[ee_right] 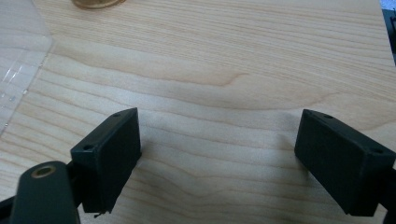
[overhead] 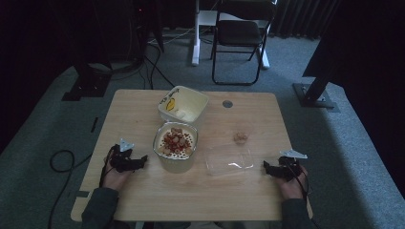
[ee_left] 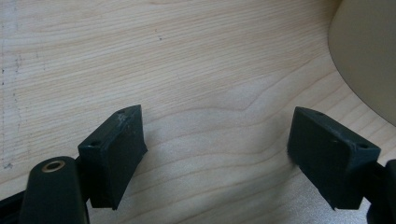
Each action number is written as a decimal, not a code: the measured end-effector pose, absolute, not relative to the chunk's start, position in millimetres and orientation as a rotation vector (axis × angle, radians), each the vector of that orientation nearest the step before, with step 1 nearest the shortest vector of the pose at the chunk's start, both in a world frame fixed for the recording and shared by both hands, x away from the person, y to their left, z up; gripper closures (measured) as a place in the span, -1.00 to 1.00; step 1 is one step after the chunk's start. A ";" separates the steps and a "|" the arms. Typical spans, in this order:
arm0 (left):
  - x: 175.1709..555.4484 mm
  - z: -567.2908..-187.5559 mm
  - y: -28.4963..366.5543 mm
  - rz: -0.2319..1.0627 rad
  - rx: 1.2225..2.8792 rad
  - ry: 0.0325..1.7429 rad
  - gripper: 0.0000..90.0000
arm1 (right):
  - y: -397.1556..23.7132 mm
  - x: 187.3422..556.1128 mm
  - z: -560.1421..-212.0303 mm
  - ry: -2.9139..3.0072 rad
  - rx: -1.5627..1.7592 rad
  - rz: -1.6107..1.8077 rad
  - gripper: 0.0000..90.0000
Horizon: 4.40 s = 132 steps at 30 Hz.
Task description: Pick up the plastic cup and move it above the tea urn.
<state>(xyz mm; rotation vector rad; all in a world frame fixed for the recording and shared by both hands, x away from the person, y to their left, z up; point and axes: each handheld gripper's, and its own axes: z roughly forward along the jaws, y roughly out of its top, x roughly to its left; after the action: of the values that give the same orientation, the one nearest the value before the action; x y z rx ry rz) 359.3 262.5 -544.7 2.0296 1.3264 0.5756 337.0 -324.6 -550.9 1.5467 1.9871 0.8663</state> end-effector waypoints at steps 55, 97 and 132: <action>358.6 -544.7 261.6 0.581 2.022 1.342 -0.59 | -251.4 348.3 -485.0 2.072 1.527 1.083 0.93; 358.7 -544.7 261.9 0.582 2.020 1.342 -0.59 | -238.3 413.3 -335.5 1.791 1.449 1.350 0.96; 358.9 -544.7 263.9 0.563 2.001 1.343 -0.59 | -156.7 467.4 -318.6 1.821 1.418 1.294 0.28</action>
<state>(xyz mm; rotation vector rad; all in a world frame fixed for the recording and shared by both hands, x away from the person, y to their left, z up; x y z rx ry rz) 358.9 263.9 -544.7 2.0014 1.3435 0.5632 467.4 -156.7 -318.6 1.4180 1.8208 1.2939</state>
